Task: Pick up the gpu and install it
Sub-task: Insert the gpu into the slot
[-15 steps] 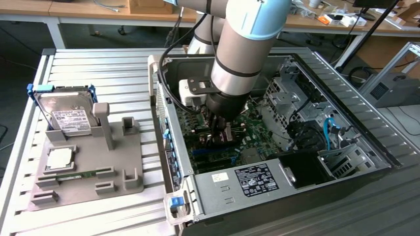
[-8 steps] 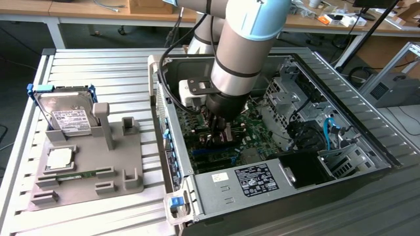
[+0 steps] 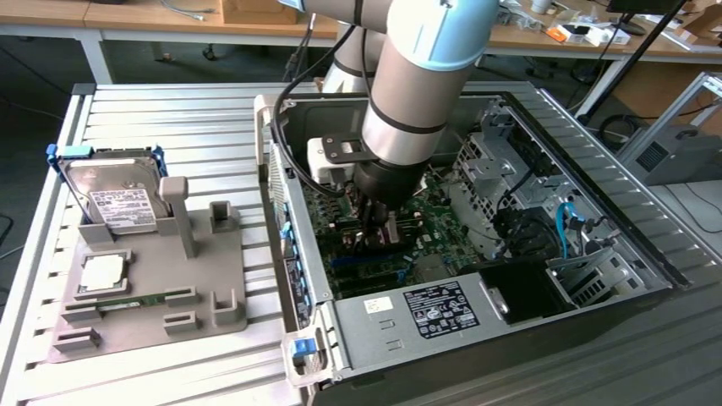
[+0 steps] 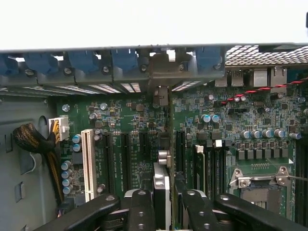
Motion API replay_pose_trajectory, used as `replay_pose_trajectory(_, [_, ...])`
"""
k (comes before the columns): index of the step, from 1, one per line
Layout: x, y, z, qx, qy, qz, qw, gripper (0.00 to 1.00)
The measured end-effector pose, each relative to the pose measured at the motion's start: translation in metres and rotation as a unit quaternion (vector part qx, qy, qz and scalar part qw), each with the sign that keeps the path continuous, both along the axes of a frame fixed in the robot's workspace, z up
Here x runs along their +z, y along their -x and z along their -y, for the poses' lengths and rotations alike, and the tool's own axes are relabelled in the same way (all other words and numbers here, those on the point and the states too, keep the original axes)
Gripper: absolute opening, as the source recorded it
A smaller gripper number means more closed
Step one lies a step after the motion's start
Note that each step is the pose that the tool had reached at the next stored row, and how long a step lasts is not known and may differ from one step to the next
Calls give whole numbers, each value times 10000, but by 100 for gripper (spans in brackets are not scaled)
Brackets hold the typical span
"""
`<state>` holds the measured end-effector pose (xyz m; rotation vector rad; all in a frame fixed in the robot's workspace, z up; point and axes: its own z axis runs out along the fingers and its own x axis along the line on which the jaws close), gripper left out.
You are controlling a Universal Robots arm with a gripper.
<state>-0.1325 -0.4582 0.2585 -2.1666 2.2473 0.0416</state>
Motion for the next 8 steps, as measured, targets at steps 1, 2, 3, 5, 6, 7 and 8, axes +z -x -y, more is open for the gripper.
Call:
replay_pose_trajectory(1, [-2,-1,-2,0,0,0,10000,27])
replay_pose_trajectory(2, [-4,-2,-3,0,0,0,10000,27])
replay_pose_trajectory(3, [-5,-2,-3,-1,0,0,10000,27])
replay_pose_trajectory(5, [-6,-3,-3,0,0,0,10000,27])
replay_pose_trajectory(6, [-6,-4,-3,0,0,0,10000,27])
replay_pose_trajectory(7, [-6,-3,-3,0,0,0,10000,27])
replay_pose_trajectory(8, [-6,-3,-3,0,0,0,10000,27])
